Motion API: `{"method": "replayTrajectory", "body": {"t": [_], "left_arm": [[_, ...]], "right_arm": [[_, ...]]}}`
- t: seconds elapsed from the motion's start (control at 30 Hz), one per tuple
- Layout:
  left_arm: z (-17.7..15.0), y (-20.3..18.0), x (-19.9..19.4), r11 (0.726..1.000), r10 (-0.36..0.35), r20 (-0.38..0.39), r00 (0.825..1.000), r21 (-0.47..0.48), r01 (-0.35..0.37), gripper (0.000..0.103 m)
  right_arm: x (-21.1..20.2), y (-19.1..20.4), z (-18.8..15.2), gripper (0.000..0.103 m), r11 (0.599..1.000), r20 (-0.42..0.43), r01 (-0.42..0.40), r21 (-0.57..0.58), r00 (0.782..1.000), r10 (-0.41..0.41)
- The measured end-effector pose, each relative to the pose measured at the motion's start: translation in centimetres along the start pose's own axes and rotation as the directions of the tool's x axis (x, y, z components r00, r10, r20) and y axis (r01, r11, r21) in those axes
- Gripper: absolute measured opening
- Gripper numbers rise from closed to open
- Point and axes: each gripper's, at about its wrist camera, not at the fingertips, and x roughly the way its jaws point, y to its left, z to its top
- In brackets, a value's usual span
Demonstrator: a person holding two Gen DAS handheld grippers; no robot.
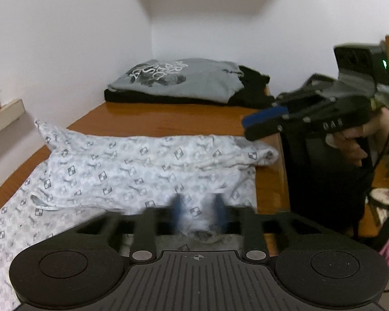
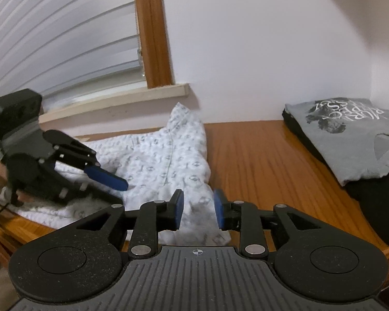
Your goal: Fold clothes
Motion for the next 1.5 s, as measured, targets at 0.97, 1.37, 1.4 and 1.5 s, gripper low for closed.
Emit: {"method": "replayTrajectory", "body": {"t": [0.97,1.37,1.4,1.5], "left_arm": [[-1.2,2.4,-2.2,0.990,-0.057,0.042,0.997,-0.126,0.062,0.003],[-2.4,1.7,-1.3,0.991,-0.080,0.005,0.997,-0.106,0.080,0.004],[-2.3,1.7,-1.4,0.990,-0.085,0.002,0.996,-0.109,0.085,0.004],[-1.7,2.0,-2.0,0.986,-0.111,0.011,0.994,-0.121,0.112,0.005]], "right_arm": [[3.1,2.3,0.8,0.020,0.985,-0.048,-0.144,-0.094,0.989,0.140],[4.0,2.4,-0.4,0.017,0.982,-0.078,-0.147,-0.116,0.987,0.139],[3.8,2.3,-0.3,0.017,0.982,-0.078,-0.152,-0.114,0.987,0.143],[1.9,1.4,0.6,0.017,0.982,-0.021,-0.153,-0.110,0.988,0.152]]}}
